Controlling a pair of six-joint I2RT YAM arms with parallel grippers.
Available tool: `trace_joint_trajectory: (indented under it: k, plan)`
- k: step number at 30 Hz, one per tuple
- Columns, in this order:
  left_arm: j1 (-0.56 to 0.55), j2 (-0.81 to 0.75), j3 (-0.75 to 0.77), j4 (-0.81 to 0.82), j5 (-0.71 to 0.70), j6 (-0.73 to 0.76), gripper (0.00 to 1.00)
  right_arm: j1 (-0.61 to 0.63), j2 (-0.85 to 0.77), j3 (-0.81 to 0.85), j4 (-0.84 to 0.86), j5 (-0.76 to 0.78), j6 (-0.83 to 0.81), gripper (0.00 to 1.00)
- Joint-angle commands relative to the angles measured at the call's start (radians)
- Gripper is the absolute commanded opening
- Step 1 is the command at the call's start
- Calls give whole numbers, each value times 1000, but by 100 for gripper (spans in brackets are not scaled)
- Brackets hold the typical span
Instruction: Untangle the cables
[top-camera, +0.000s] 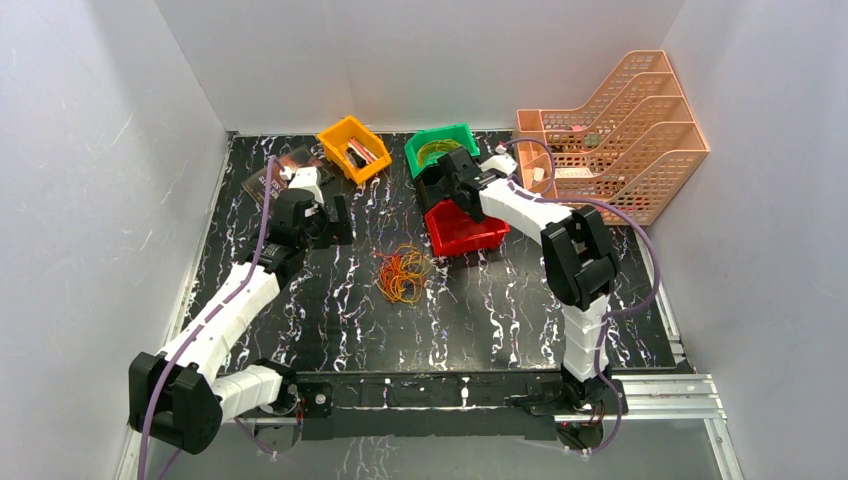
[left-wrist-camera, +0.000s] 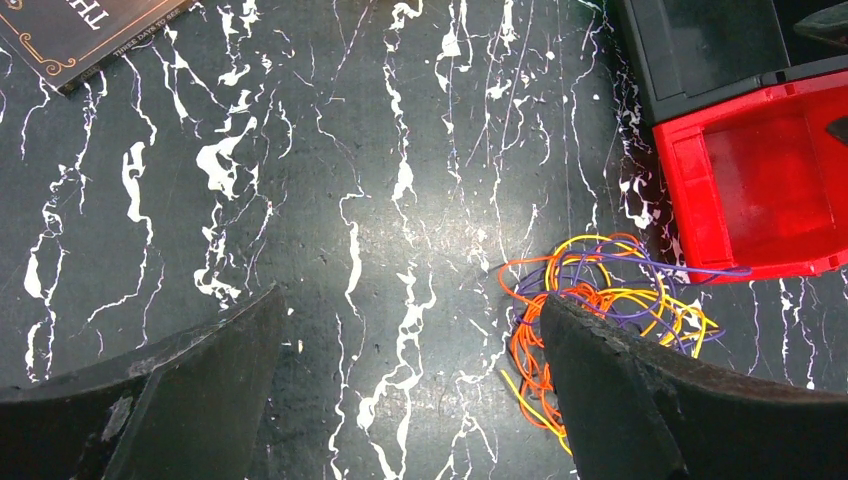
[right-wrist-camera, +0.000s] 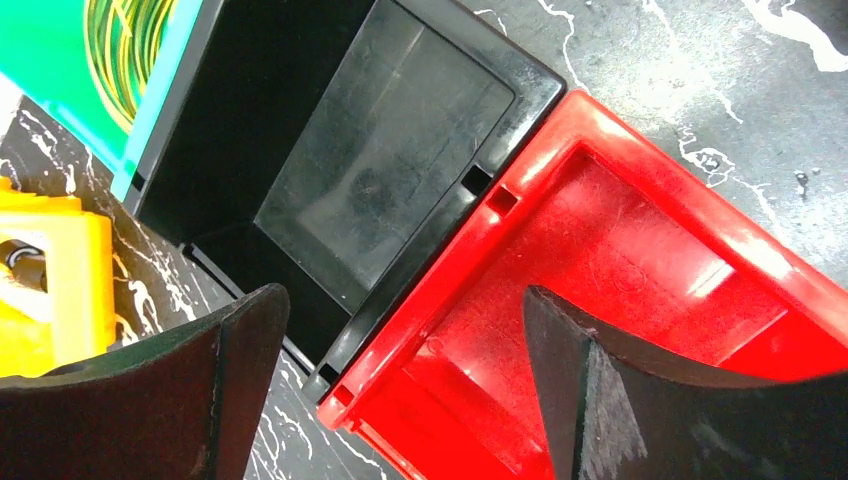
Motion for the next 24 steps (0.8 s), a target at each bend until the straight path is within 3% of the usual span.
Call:
trace_joint_trajectory:
  k: [1, 11, 24]
  plan:
    - [9, -23, 38, -22, 12, -3, 98, 1, 38, 76, -30, 50, 34, 95]
    - [17, -22, 39, -26, 8, -5, 98, 1, 149, 188, -94, 44, -35, 79]
    - [35, -6, 42, -23, 29, -15, 98, 2, 119, 133, -65, 54, -122, 61]
